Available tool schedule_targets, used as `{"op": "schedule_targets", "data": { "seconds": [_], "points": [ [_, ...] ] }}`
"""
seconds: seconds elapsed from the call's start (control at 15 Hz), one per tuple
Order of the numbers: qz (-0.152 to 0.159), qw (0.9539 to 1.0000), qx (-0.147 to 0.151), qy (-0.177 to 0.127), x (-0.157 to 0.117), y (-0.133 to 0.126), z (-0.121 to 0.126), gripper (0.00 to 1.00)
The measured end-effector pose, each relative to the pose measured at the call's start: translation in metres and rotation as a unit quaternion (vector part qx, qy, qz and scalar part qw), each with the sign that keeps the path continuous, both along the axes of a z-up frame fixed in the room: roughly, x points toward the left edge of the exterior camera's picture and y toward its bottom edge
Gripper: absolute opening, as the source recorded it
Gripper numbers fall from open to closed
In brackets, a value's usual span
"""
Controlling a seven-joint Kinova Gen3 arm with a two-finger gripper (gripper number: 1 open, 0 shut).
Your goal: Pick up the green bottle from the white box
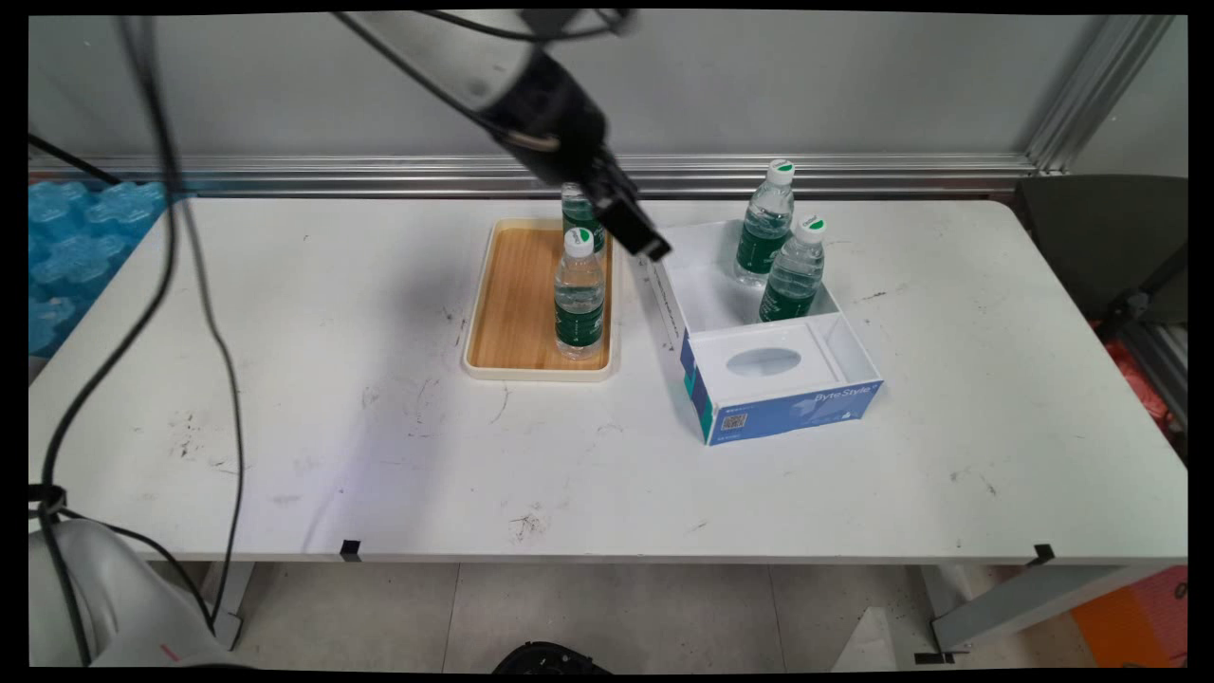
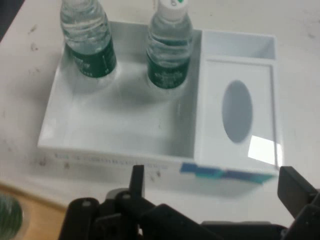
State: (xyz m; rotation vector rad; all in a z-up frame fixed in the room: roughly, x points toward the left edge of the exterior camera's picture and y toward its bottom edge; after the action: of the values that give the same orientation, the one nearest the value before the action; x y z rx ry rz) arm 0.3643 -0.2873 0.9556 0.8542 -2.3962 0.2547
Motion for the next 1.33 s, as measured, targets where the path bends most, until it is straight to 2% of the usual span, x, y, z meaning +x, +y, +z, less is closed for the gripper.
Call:
{"op": "schedule_targets", "data": {
  "seconds": [0.8, 1.33],
  "points": [
    [0.002, 0.9996, -0.008, -0.028, -0.098, -0.075, -0.078, 1.00],
    [-0.003, 0.9994, -0.022, -0.027, -0.136, -0.110, -0.112, 1.00]
  ]
}}
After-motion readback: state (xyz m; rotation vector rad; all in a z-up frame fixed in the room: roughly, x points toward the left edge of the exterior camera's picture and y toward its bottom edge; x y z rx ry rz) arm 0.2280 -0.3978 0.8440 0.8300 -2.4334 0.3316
